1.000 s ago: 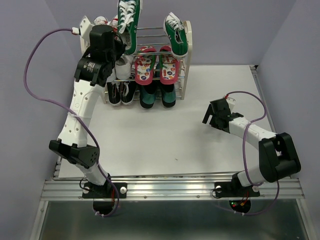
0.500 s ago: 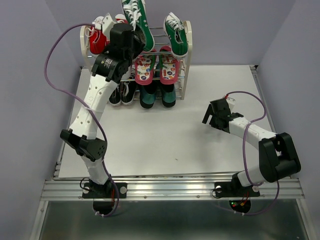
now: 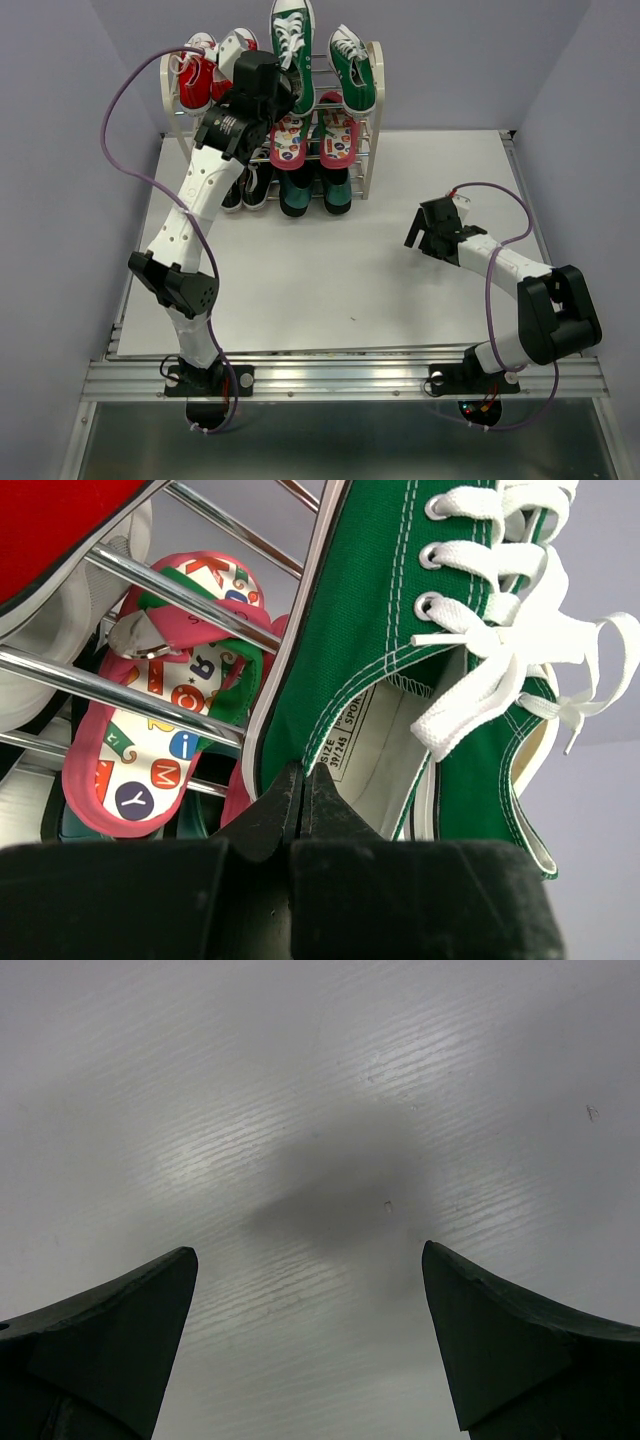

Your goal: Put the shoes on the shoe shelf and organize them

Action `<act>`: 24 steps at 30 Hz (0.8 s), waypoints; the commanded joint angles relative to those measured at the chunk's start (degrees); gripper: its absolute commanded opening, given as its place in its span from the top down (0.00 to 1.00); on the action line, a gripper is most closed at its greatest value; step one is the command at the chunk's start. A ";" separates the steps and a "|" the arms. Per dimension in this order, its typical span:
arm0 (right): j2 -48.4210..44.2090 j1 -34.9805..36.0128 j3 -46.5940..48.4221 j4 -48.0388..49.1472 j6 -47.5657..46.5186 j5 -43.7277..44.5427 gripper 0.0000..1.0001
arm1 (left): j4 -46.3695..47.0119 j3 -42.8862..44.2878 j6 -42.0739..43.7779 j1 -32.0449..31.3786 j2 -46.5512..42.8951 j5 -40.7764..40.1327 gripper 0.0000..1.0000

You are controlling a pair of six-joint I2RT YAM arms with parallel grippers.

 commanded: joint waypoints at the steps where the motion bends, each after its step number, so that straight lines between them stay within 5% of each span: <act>1: -0.39 -0.36 1.62 0.44 -0.64 0.63 0.00 | 7.22 3.86 -0.35 -0.31 -2.69 -1.85 1.00; 14: -0.47 -0.36 1.53 0.53 -0.64 0.98 0.00 | 6.88 3.86 2.81 -0.57 -3.04 -0.88 0.69; 21: -1.26 -0.36 1.44 0.44 -0.73 0.89 0.00 | 6.78 3.42 3.95 -0.57 -3.66 -1.76 0.66; 24: -2.14 -0.36 1.62 0.88 -2.39 -0.16 0.00 | 6.78 3.33 4.74 -0.49 -3.92 -1.76 0.54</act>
